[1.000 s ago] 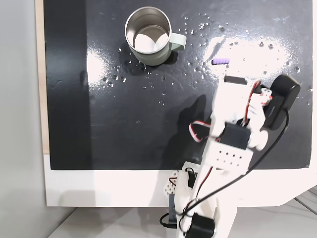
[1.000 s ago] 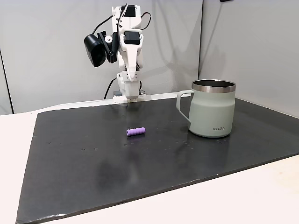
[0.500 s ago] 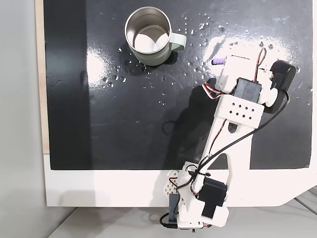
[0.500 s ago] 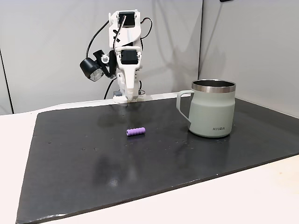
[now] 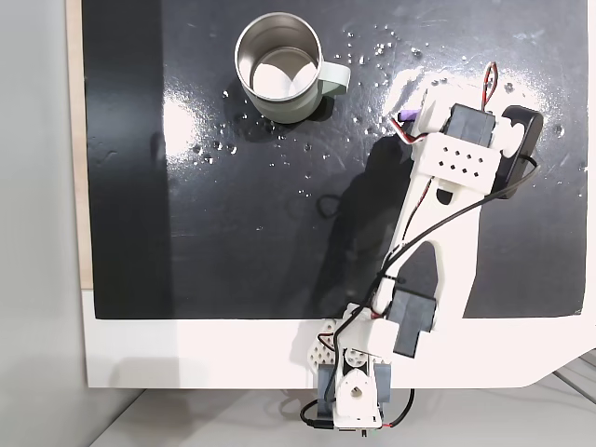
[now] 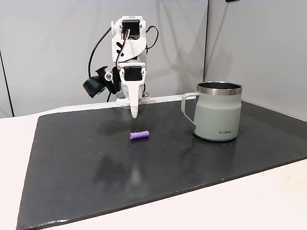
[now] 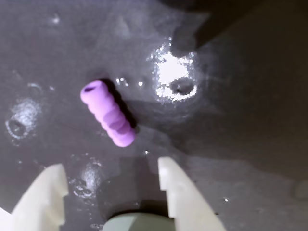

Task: Grasp a pengrip and put it in the cup.

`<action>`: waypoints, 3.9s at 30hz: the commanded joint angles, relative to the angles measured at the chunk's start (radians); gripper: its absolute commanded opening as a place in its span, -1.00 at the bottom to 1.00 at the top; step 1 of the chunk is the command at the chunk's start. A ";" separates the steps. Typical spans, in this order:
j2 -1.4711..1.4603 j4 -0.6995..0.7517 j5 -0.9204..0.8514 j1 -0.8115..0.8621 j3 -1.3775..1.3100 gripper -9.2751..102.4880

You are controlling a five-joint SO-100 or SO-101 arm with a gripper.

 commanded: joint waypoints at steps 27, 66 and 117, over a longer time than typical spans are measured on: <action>-0.379 0.186 0.080 -0.020 -0.489 -0.51; -0.390 0.497 0.172 -0.087 -0.956 -0.83; -0.376 0.304 0.091 -0.548 -1.126 -0.81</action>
